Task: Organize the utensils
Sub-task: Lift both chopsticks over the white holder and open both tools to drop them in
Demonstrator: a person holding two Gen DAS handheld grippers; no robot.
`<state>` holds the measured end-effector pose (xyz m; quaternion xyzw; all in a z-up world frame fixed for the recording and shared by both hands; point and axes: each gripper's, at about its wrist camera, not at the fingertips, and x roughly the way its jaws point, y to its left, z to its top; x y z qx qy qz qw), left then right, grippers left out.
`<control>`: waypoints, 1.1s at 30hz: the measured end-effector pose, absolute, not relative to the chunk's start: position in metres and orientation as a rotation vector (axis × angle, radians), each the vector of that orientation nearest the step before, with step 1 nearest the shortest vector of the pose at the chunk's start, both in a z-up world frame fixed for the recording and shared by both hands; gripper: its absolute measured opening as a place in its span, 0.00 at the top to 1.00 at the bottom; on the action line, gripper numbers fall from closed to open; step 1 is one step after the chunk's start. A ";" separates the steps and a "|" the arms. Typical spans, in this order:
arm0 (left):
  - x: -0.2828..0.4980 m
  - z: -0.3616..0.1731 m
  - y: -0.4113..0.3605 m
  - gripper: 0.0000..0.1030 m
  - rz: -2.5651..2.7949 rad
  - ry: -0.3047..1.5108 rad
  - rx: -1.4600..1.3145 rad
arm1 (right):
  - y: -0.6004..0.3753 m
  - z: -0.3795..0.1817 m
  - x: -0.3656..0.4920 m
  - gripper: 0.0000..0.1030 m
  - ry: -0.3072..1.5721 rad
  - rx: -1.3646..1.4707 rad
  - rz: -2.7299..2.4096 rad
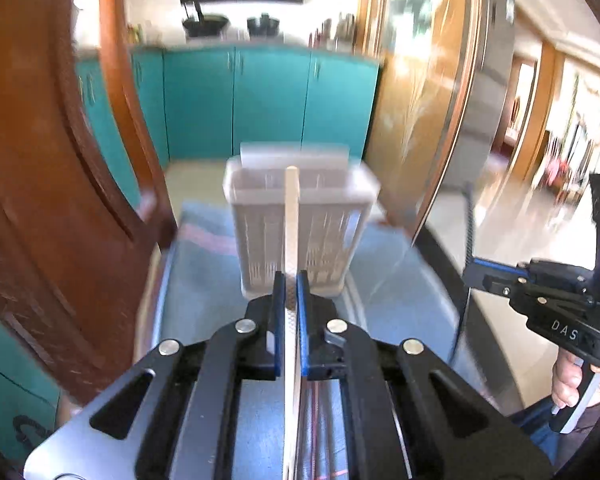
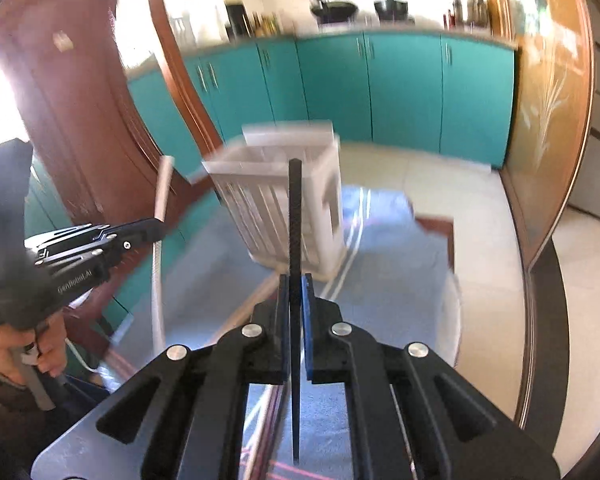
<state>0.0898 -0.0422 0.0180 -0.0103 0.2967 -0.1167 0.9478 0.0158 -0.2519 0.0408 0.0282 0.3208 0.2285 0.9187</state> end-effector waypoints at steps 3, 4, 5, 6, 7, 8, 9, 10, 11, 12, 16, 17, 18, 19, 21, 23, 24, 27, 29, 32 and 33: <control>0.074 0.057 -0.024 0.94 -0.228 0.495 -0.076 | -0.261 0.074 0.009 0.94 0.583 0.099 0.483; 0.071 0.070 -0.022 0.94 -0.214 0.451 -0.084 | -0.263 0.088 0.008 0.94 0.548 0.113 0.482; 0.066 0.080 -0.021 0.94 -0.203 0.414 -0.094 | -0.265 0.098 0.012 0.94 0.528 0.122 0.480; 0.066 0.091 -0.015 0.94 -0.196 0.378 -0.113 | -0.266 0.111 0.014 0.94 0.499 0.135 0.472; 0.062 0.103 -0.011 0.94 -0.193 0.341 -0.142 | -0.266 0.121 0.017 0.94 0.477 0.145 0.462; 0.067 0.118 -0.006 0.94 -0.182 0.298 -0.189 | -0.266 0.132 0.022 0.94 0.451 0.153 0.455; 0.074 0.124 -0.002 0.94 -0.177 0.278 -0.215 | -0.265 0.141 0.028 0.94 0.428 0.159 0.450; 0.080 0.130 0.003 0.94 -0.168 0.248 -0.252 | -0.264 0.149 0.036 0.94 0.416 0.167 0.446; 0.088 0.137 0.008 0.94 -0.149 0.210 -0.297 | -0.260 0.157 0.042 0.94 0.407 0.175 0.447; 0.096 0.140 0.012 0.94 -0.123 0.177 -0.331 | -0.259 0.159 0.048 0.94 0.401 0.175 0.446; 0.132 0.125 0.014 0.94 -0.031 0.125 -0.379 | -0.250 0.164 0.062 0.94 0.339 0.152 0.369; 0.140 0.118 0.014 0.94 -0.019 0.138 -0.380 | -0.248 0.163 0.067 0.94 0.329 0.160 0.358; 0.144 0.114 0.015 0.94 -0.011 0.157 -0.384 | -0.248 0.159 0.073 0.94 0.328 0.170 0.353; 0.156 0.110 0.010 0.94 -0.009 0.177 -0.388 | -0.248 0.155 0.078 0.94 0.328 0.185 0.344; 0.170 0.100 0.003 0.94 -0.005 0.214 -0.369 | -0.252 0.150 0.089 0.94 0.306 0.223 0.325; 0.181 0.092 -0.002 0.94 0.005 0.247 -0.335 | -0.254 0.143 0.102 0.94 0.298 0.246 0.310; 0.188 0.089 -0.002 0.94 0.008 0.262 -0.324 | -0.255 0.140 0.109 0.94 0.304 0.254 0.310; 0.202 0.082 -0.002 0.94 0.010 0.303 -0.299 | -0.243 0.120 0.123 0.94 0.352 0.235 0.311; 0.208 0.076 -0.003 0.94 0.014 0.319 -0.294 | -0.235 0.106 0.129 0.94 0.382 0.207 0.294; 0.214 0.074 -0.004 0.93 0.009 0.336 -0.285 | -0.228 0.088 0.134 0.94 0.421 0.191 0.296; 0.212 0.073 -0.003 0.93 0.006 0.337 -0.282 | -0.228 0.087 0.134 0.94 0.424 0.188 0.293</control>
